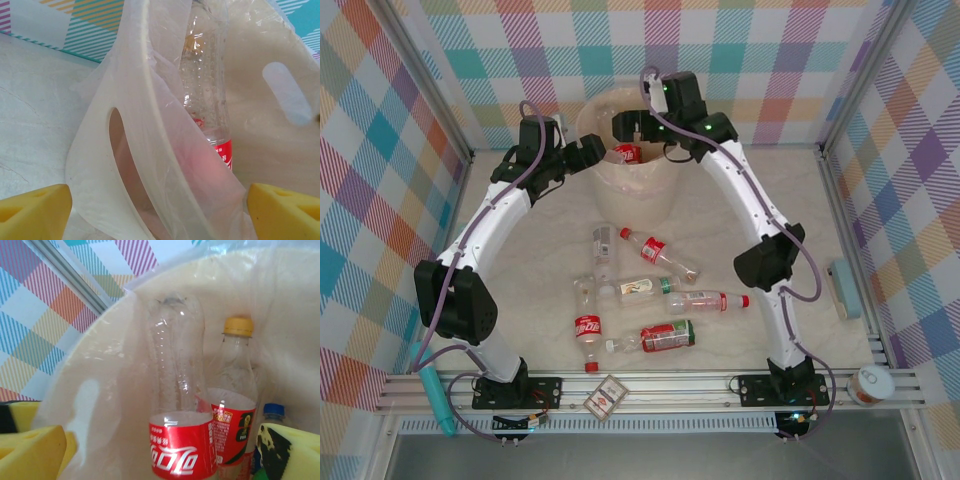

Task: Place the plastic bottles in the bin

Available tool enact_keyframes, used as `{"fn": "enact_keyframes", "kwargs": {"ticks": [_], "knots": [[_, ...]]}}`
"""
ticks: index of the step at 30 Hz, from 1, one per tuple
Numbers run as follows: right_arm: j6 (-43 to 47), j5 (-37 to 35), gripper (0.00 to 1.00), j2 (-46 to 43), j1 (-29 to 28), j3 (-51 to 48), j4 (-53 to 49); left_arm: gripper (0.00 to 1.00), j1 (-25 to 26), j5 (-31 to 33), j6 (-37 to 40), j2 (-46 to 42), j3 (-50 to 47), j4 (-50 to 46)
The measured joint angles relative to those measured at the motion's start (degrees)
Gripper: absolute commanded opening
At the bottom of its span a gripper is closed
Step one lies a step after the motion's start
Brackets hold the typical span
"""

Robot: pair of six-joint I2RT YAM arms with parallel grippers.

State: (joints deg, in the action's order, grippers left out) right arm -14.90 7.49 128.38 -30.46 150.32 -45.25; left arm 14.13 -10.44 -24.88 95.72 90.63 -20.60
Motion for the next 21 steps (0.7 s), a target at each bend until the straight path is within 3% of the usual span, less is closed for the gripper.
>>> {"fn": "enact_keyframes", "kwargs": {"ticks": [7, 15, 21], "knots": [[2.56, -3.96, 0.99, -18.67, 0.00, -12.46, -2.64, 0.90, 0.00, 0.07, 0.00, 0.00, 0.00, -0.02], [2.71, -11.69, 0.98, -50.53, -0.33, -49.77, -7.17, 0.90, 0.00, 0.15, 0.02, -0.09, 0.00, -0.11], [-3.34, -13.51, 0.99, -61.86, -1.42, -75.91, -17.38, 0.90, 0.00, 0.15, 0.31, -0.22, 0.11, -0.57]]}}
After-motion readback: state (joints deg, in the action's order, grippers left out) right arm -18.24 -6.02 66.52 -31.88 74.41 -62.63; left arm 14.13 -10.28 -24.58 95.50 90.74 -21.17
